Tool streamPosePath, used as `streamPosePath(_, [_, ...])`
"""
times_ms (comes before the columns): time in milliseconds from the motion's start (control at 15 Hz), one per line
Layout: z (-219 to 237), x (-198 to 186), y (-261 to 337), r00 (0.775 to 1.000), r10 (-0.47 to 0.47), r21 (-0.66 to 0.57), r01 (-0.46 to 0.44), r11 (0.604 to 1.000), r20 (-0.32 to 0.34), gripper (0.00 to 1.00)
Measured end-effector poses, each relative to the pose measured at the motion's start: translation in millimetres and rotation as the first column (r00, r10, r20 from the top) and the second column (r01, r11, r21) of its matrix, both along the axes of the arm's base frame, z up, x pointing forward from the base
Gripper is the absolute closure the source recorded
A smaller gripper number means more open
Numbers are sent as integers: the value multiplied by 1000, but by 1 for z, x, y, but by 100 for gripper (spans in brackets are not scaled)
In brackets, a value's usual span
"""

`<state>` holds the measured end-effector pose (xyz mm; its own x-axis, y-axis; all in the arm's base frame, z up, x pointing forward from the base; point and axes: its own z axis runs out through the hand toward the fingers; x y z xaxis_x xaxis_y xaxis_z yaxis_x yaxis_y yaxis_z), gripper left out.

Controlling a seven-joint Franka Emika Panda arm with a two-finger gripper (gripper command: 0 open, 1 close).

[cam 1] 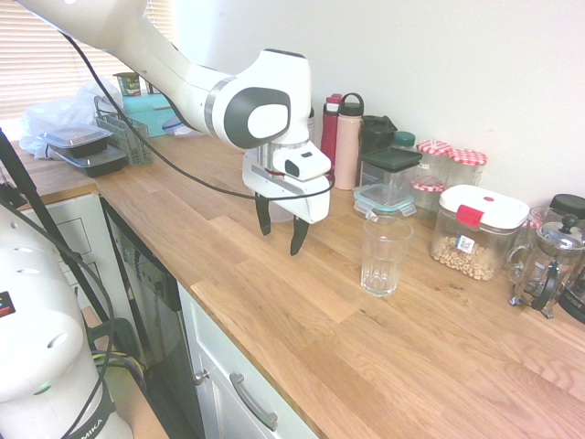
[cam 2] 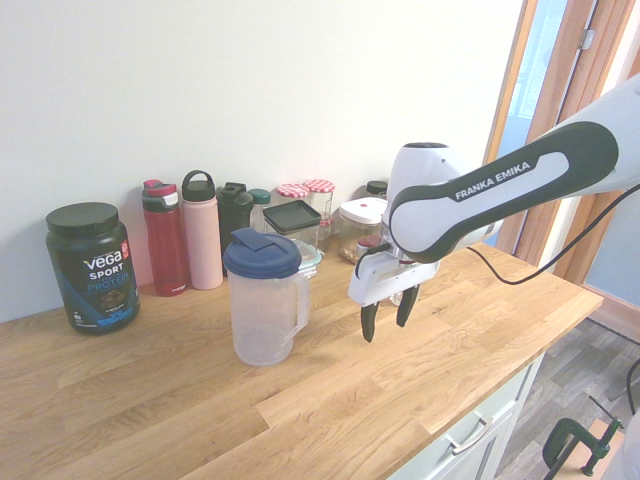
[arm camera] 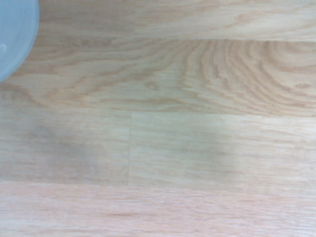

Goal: Pour me some water

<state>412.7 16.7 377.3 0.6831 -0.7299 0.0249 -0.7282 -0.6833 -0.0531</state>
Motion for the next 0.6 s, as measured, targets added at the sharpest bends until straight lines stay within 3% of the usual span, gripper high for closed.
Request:
streamPosePath(267, [13, 5, 12, 999, -6, -22, 7, 1000, 33, 0])
streamPosePath(467, [63, -11, 52, 988, 77, -56, -70, 996, 131, 0])
streamPosePath(600, [104, -37, 87, 967, 153, -95, -136, 986, 203, 0])
